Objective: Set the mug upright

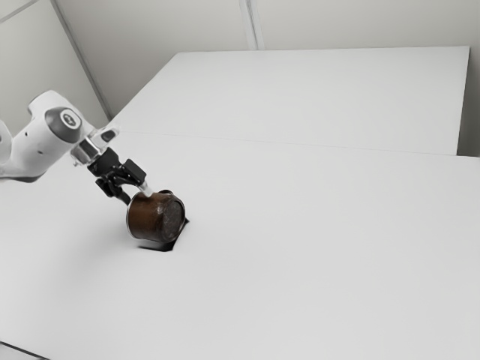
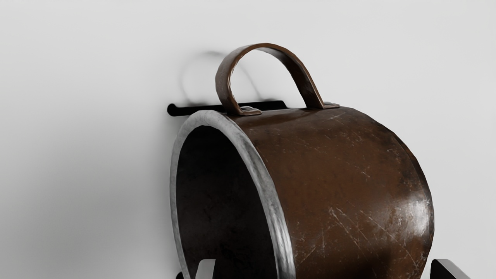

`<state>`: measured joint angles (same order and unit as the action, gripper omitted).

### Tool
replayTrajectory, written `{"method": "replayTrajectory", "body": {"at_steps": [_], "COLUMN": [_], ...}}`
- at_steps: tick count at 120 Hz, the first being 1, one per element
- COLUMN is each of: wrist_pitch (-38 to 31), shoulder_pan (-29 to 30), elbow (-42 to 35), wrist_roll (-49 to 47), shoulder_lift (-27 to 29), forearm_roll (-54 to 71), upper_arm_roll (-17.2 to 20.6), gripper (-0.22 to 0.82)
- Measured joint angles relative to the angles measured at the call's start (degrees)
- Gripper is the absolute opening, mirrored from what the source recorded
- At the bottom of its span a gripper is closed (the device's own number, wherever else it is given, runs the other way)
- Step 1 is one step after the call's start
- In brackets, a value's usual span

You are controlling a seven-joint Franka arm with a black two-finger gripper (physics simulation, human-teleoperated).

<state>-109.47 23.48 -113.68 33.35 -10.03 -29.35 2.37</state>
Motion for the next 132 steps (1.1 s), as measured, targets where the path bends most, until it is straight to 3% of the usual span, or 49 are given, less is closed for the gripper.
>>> {"method": "replayTrajectory", "body": {"at_steps": [57, 69, 94, 132], "wrist_pitch": [2.21, 3.50, 5.18, 5.87], "shoulder_pan": [4.40, 4.87, 5.01, 4.66], "elbow": [-4.13, -4.77, -5.24, -5.72], "wrist_roll": [13.70, 15.66, 18.82, 21.93], "shoulder_lift": [-1.99, -2.18, -2.15, -0.41], "forearm_roll": [-19.19, -21.38, -23.98, -25.55], "upper_arm_roll": [0.00, 0.00, 0.15, 1.02], "gripper": [0.58, 0.47, 0.12, -0.12]}}
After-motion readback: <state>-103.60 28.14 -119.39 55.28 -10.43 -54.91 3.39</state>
